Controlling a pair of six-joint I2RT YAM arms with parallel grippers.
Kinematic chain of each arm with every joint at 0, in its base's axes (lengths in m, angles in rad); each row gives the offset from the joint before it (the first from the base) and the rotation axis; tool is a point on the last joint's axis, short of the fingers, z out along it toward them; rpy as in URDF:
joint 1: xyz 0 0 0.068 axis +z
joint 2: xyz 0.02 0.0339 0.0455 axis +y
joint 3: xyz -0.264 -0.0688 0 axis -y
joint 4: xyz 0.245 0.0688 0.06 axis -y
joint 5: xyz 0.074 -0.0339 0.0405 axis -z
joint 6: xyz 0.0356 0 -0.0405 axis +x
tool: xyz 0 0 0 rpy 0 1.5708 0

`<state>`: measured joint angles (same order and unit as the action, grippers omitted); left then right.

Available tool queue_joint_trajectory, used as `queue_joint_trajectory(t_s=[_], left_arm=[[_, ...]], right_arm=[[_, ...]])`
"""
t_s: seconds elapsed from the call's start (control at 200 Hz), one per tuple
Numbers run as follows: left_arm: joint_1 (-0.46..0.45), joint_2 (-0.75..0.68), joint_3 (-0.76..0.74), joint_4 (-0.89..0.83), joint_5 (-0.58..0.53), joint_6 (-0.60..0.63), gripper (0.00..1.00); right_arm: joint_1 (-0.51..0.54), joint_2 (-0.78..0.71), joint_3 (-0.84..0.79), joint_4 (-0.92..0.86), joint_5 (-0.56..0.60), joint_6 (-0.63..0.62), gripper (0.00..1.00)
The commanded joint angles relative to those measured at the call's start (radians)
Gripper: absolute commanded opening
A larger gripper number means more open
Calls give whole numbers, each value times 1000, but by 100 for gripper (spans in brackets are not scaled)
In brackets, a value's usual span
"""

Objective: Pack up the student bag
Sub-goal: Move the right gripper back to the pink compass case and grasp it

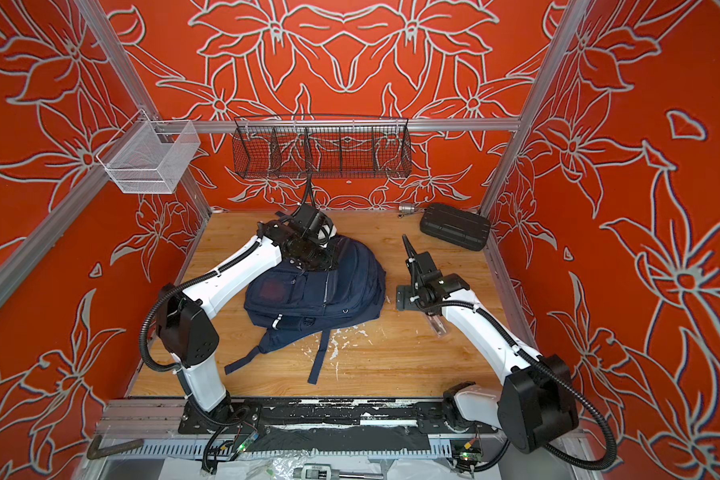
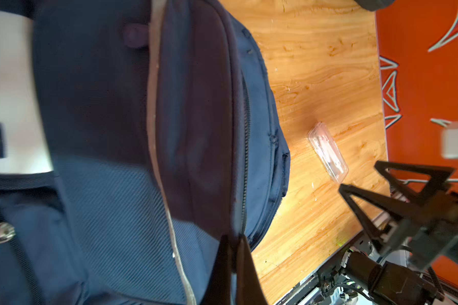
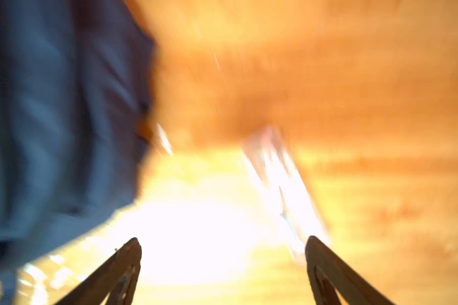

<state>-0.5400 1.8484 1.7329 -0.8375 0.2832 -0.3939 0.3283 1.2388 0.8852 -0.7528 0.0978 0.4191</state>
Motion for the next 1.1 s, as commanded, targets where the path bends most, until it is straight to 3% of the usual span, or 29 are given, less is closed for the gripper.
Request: queue_joint_trajectory(t_s=[0.0,0.22,0.305,0.41,0.766,1.096], left_arm=[[-18,37,-3,7,19,-9,7],[-35,37,9,20,26,-9,32],[-35,15,10,21,19,-9,46],[-35,-23,12,22,2,-3,54],[-35,-121,-3,-10,-30,14,63],[-36,-135,-38,-8,-33,17,64]], right_arm=[[-51,-25,-36,7,-1,18,97],[-147,58,-67,67,-74,18,97],[-168,92,-80,87,-100,15,97],[-204,124,-106,125,-132,14,97],[-258,251,-84,151,-207,-15,97],[-258,265,-112,154,-281,14,83]])
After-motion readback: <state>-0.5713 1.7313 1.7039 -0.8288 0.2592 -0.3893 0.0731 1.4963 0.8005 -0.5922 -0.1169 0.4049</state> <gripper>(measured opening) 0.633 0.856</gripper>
